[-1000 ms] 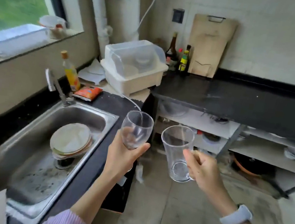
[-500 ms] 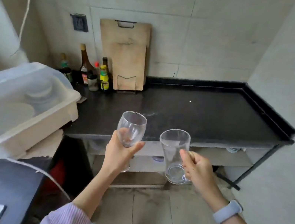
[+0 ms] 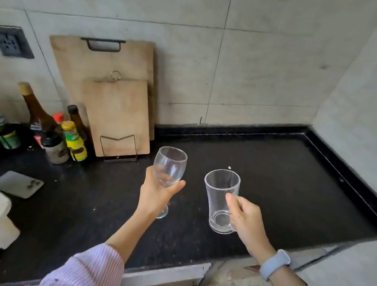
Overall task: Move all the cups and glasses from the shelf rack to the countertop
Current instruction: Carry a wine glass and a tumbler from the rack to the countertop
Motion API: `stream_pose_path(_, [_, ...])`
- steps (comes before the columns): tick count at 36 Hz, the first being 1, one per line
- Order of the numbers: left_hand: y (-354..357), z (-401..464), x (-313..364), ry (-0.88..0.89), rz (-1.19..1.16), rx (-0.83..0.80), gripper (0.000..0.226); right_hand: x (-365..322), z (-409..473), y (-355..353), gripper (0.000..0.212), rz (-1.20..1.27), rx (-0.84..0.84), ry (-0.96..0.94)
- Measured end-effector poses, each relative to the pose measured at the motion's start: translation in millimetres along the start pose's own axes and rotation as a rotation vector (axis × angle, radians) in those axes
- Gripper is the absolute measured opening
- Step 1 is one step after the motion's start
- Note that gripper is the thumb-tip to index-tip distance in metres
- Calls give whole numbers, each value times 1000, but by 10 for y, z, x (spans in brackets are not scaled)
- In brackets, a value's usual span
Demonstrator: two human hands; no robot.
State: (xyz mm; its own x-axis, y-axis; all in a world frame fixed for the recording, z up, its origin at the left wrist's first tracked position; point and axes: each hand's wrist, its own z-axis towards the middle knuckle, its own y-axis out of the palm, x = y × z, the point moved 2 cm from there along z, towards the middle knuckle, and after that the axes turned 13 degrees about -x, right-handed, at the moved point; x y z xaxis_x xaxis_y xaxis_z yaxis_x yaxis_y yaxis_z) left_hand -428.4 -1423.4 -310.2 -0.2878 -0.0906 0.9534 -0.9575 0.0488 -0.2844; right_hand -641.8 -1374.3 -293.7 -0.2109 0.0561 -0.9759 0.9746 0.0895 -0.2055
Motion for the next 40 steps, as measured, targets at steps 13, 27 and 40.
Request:
stream_pose_path(13, [455,2332,-397,-103,37,53,59,639,2489,-238,40,-27,-66,47])
stream_pose_path(27, [723,3788,-983,-96,-6,158,72,1349,3993,-77,38,-81,-103,16])
stream_pose_path(40, [860,4209,-1174,-95,-26,200,70,1556,4454,-69,29,-72,-87,-5])
